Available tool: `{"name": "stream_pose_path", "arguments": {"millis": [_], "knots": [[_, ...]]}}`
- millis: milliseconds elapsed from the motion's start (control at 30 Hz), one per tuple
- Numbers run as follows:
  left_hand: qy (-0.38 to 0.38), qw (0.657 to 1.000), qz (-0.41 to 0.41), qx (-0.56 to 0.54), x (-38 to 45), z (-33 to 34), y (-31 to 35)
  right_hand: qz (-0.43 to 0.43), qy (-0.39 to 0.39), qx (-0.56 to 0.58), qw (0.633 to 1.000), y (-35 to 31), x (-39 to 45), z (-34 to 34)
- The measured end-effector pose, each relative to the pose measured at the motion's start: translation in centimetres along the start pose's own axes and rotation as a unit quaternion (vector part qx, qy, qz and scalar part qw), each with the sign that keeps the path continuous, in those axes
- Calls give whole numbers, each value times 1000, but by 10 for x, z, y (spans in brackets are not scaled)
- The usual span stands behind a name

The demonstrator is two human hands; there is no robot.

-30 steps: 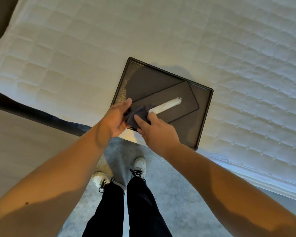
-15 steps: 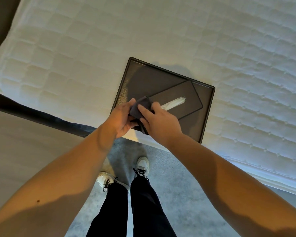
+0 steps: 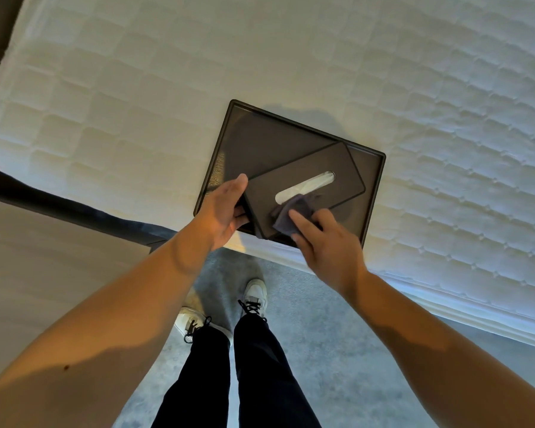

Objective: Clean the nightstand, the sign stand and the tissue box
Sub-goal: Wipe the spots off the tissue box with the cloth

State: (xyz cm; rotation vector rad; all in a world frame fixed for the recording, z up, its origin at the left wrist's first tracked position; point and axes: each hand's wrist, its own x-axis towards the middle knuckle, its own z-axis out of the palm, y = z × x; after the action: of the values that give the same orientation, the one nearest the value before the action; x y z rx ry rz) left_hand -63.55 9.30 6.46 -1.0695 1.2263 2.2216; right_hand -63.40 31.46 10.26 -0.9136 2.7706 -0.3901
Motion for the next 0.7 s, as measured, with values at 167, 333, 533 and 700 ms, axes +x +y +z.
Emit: {"name": "stream_pose_path", "arguments": {"millis": [167,333,533,700], "knots": [[-22,997,17,68,-2,-1,9,-64,-4,-3,998,-20,4,9],[-13,996,16,85,-5,6,8,18,0,-8,1000,34,-5,0],[5,997,7,75,-8,17,10,172,1,-19,985,70,17,-17],[9,999,-4,51,-10,28,17,30,28,18,999,21,11,-17]]}}
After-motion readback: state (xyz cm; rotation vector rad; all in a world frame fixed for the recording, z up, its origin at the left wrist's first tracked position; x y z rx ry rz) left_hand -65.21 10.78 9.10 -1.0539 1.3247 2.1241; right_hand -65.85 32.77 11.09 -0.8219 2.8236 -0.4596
